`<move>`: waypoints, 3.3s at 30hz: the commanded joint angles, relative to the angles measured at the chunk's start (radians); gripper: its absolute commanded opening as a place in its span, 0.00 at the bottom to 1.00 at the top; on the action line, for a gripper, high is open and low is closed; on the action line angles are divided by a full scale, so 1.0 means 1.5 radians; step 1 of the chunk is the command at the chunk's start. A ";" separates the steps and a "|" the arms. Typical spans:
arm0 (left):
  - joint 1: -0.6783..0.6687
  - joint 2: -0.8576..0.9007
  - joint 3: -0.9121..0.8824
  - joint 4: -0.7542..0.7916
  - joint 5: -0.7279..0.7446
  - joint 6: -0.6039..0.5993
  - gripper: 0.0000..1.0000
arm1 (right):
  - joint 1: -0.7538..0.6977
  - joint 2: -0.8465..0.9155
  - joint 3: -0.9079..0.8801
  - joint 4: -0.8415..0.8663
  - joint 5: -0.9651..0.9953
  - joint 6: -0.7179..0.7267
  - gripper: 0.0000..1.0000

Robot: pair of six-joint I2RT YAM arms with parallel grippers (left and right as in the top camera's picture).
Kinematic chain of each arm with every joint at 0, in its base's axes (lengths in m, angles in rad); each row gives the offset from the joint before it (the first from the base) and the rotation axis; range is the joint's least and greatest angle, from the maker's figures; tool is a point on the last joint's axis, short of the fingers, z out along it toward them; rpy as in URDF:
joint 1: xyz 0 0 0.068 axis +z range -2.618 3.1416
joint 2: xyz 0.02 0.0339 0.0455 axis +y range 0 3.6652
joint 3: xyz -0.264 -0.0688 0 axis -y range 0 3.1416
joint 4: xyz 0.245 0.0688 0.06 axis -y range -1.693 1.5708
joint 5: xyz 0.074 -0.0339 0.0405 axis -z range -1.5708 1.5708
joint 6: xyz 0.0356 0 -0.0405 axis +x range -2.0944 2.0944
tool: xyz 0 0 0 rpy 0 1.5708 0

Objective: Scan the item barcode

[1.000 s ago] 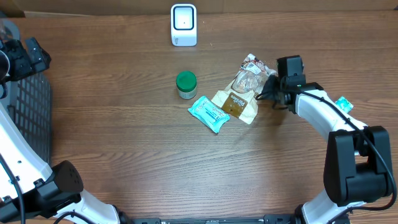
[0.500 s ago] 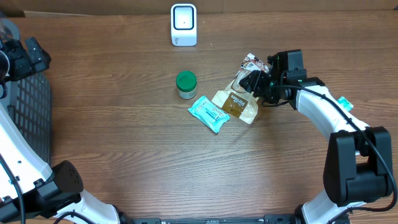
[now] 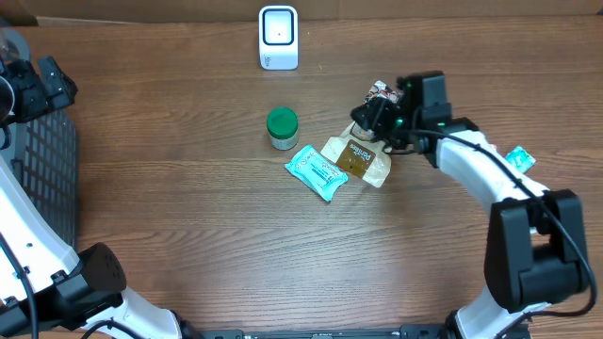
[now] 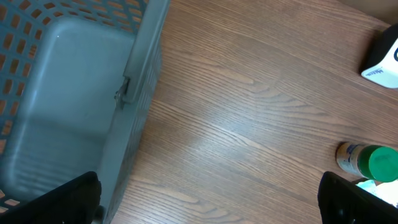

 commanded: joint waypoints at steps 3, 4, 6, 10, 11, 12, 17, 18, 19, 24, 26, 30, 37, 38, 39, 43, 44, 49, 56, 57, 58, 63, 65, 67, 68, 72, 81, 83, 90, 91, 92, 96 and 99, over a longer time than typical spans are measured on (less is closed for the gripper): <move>-0.004 -0.008 0.008 0.001 0.000 0.012 0.99 | 0.027 0.056 0.004 0.009 0.033 0.047 0.59; -0.004 -0.008 0.008 0.001 0.000 0.012 1.00 | 0.027 0.057 0.004 0.004 0.033 0.047 0.59; -0.006 -0.008 0.008 0.001 0.000 0.012 1.00 | 0.027 0.056 0.005 -0.014 0.032 0.047 0.59; -0.006 -0.008 0.008 0.001 0.000 0.012 0.99 | 0.013 0.056 0.008 -0.073 0.029 0.047 0.60; -0.006 -0.008 0.008 0.001 0.000 0.012 0.99 | 0.010 0.056 0.008 -0.084 0.027 0.047 0.60; -0.006 -0.008 0.008 0.001 0.000 0.012 1.00 | 0.003 0.056 0.008 -0.100 0.022 0.045 0.60; -0.006 -0.008 0.008 0.001 0.000 0.012 1.00 | -0.042 0.056 0.008 -0.191 0.016 -0.018 0.63; -0.006 -0.008 0.008 0.001 0.000 0.012 0.99 | -0.049 0.056 0.008 -0.207 0.016 -0.036 0.64; -0.006 -0.008 0.008 0.001 0.000 0.012 0.99 | -0.065 0.056 0.008 -0.240 0.016 -0.081 0.66; -0.006 -0.008 0.008 0.001 -0.002 0.013 1.00 | -0.094 0.056 0.008 -0.295 0.041 -0.186 0.67; -0.006 -0.008 0.008 0.001 -0.002 0.013 1.00 | -0.103 0.056 0.008 -0.318 0.086 -0.220 0.71; -0.007 -0.008 0.008 0.001 0.002 0.007 0.99 | -0.112 0.056 0.008 -0.336 0.124 -0.267 0.73; -0.009 -0.008 0.008 0.001 0.020 -0.022 1.00 | -0.128 0.040 0.061 -0.402 0.101 -0.313 0.91; -0.009 -0.008 0.008 0.001 0.023 -0.030 1.00 | -0.130 0.034 0.071 -0.410 0.082 -0.320 0.91; -0.009 -0.008 0.008 0.001 0.024 -0.039 1.00 | -0.134 0.022 0.090 -0.421 0.061 -0.321 0.91; -0.009 -0.008 0.008 0.001 0.112 -0.070 0.99 | -0.170 -0.032 0.167 -0.491 0.035 -0.322 0.92; -0.009 -0.008 0.008 0.002 0.130 -0.070 1.00 | -0.183 -0.041 0.177 -0.502 0.035 -0.327 0.92; -0.033 0.002 0.002 0.006 0.281 -0.079 0.04 | -0.265 -0.057 0.186 -0.522 0.035 -0.329 0.91; -0.237 0.017 -0.092 0.063 0.259 -0.100 0.04 | -0.328 -0.032 0.185 -0.542 0.026 -0.344 0.91; -0.270 0.018 -0.112 0.087 0.263 -0.101 0.04 | -0.328 -0.030 0.185 -0.541 0.021 -0.351 0.91; -0.305 0.019 -0.139 0.116 0.266 -0.106 0.04 | -0.327 -0.027 0.185 -0.541 0.019 -0.359 0.91; -0.467 0.024 -0.299 0.320 0.299 -0.141 0.04 | -0.323 -0.008 0.178 -0.532 0.018 -0.361 0.81; -0.521 0.033 -0.358 0.425 0.338 -0.160 0.04 | -0.325 0.002 0.158 -0.508 0.017 -0.361 0.76; -0.557 0.046 -0.392 0.495 0.349 -0.186 0.04 | -0.325 0.007 0.144 -0.493 0.017 -0.361 0.76; -0.572 0.053 -0.400 0.517 0.349 -0.195 0.04 | -0.325 0.009 0.137 -0.486 0.017 -0.361 0.76; -0.628 0.110 -0.406 0.594 0.369 -0.221 0.04 | -0.325 0.017 0.121 -0.470 0.017 -0.361 0.76; -0.685 0.216 -0.406 0.704 0.368 -0.292 0.04 | -0.325 0.024 0.074 -0.407 0.017 -0.361 0.70; -0.685 0.225 -0.406 0.709 0.367 -0.293 0.04 | -0.320 0.024 0.057 -0.387 0.014 -0.361 0.69; -0.675 0.227 -0.405 0.702 0.345 -0.289 0.04 | -0.278 0.024 -0.030 -0.269 0.014 -0.361 0.63; -0.674 0.227 -0.405 0.699 0.345 -0.288 0.04 | -0.272 0.024 -0.038 -0.257 0.015 -0.361 0.63; -0.672 0.227 -0.405 0.697 0.345 -0.284 0.04 | -0.263 0.024 -0.047 -0.246 0.015 -0.364 0.63; -0.671 0.227 -0.405 0.694 0.344 -0.256 0.04 | -0.212 0.024 -0.073 -0.223 0.020 -0.391 0.63; -0.671 0.227 -0.405 0.686 0.323 -0.247 0.04 | -0.167 0.024 -0.074 -0.231 0.046 -0.399 0.63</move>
